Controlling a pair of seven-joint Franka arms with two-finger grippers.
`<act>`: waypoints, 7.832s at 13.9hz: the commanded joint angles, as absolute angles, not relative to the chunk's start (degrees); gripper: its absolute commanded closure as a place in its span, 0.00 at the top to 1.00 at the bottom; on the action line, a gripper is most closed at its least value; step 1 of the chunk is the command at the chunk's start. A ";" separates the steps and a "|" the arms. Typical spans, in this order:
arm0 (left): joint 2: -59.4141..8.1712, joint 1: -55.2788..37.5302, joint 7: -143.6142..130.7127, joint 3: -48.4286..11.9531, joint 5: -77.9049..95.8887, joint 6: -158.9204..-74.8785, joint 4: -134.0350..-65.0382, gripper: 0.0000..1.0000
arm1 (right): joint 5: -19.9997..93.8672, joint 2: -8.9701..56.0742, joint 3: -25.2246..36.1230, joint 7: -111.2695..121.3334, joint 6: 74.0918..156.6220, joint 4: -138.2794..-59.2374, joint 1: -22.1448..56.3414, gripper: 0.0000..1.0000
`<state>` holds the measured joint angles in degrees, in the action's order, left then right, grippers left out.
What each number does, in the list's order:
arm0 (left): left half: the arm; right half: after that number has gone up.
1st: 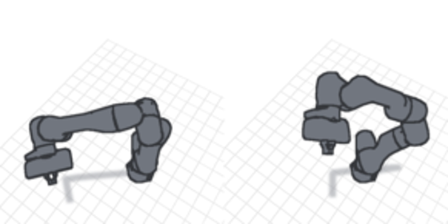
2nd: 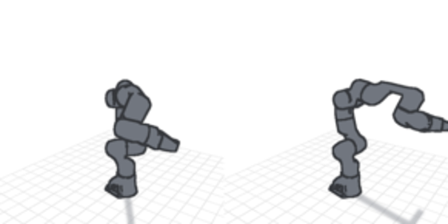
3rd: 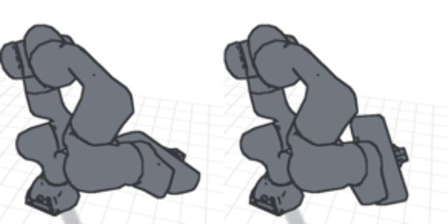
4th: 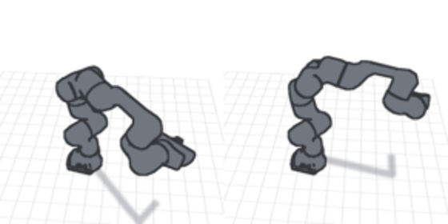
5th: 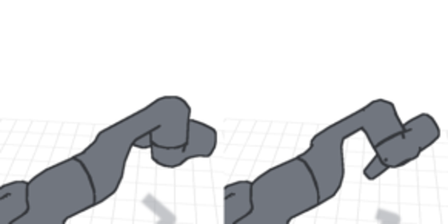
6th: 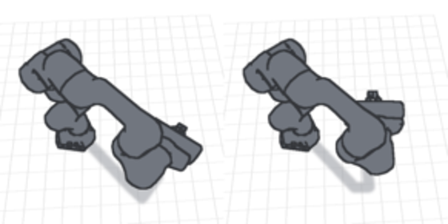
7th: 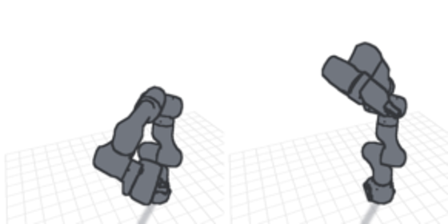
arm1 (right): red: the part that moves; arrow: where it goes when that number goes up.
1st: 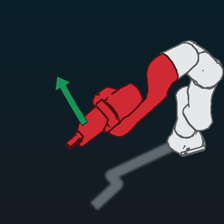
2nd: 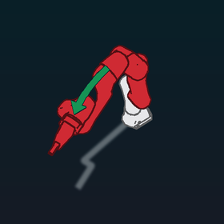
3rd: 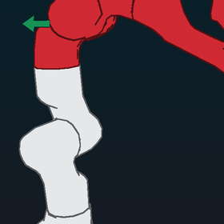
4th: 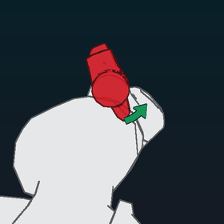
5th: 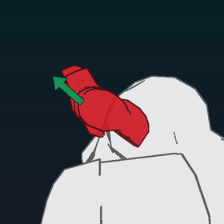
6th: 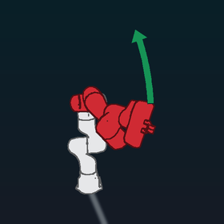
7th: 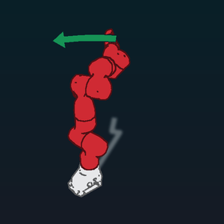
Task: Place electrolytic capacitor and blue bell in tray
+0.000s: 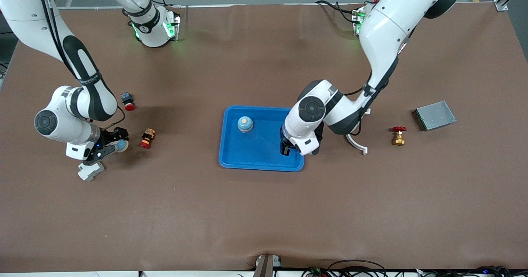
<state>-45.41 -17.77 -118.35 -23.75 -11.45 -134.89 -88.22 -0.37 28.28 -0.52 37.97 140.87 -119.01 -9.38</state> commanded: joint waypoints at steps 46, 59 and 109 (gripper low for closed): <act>-0.18 -0.26 -12.30 -7.29 -4.22 -83.67 -86.66 1.00 | 4.39 42.62 -2.02 -41.75 130.95 -88.15 33.92 0.12; -1.58 0.35 -12.48 -7.47 -2.29 -85.69 -86.57 1.00 | 4.22 43.86 -2.02 -41.57 131.84 -88.15 35.16 1.00; -0.97 0.53 -12.30 -8.09 -1.58 -85.25 -86.40 1.00 | -3.16 5.63 -10.27 -6.86 93.16 -86.92 -6.76 1.00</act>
